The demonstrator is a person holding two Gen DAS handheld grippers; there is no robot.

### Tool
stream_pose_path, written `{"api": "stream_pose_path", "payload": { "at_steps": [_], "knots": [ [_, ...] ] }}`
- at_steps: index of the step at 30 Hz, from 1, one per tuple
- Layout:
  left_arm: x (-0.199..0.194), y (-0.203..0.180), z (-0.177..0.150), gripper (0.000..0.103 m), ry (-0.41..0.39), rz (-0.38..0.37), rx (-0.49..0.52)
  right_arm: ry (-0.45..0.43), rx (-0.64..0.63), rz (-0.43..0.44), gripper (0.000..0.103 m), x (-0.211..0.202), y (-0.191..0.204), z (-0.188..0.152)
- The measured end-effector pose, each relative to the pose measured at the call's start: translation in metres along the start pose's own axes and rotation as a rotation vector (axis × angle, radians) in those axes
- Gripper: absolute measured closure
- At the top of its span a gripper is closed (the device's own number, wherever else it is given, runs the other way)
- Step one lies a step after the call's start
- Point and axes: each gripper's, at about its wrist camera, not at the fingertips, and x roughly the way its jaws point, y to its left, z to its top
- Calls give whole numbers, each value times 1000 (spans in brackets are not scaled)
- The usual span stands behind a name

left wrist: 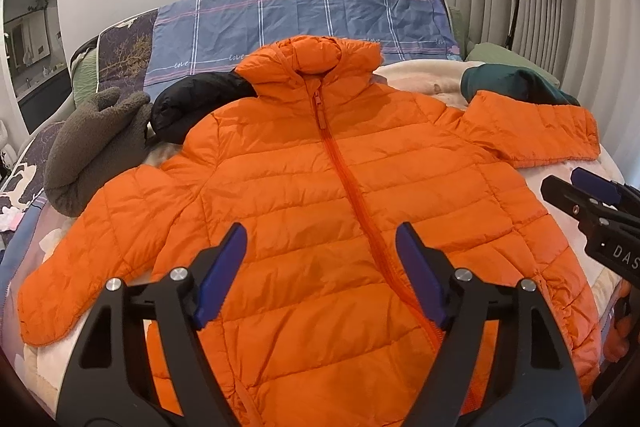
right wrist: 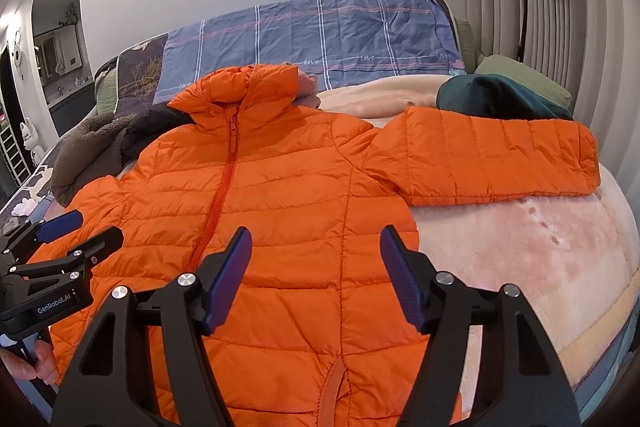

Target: Fold large clothes

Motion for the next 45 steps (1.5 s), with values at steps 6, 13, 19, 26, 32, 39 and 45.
{"api": "stream_pose_path", "payload": {
  "at_steps": [6, 13, 19, 26, 32, 39, 45],
  "knots": [
    [6, 9, 19, 27, 20, -78, 21, 10, -62, 47, 37, 10, 4, 17],
    [65, 53, 121, 29, 65, -155, -52, 43, -203, 204, 37, 80, 22, 125],
    [168, 113, 197, 23, 133, -55, -196, 180, -90, 230, 30, 194, 23, 224],
    [255, 161, 213, 22, 236, -157, -443, 311, 184, 352, 21, 296, 8, 249],
    [266, 145, 225, 80, 194, -298, -361, 306, 176, 487, 77, 305, 19, 251],
    [168, 124, 209, 80, -20, -456, -170, 219, 24, 613, 86, 226, 9, 224],
    [122, 112, 147, 64, 14, -444, -28, 296, -78, 551, 85, 179, -13, 155]
  ]
}}
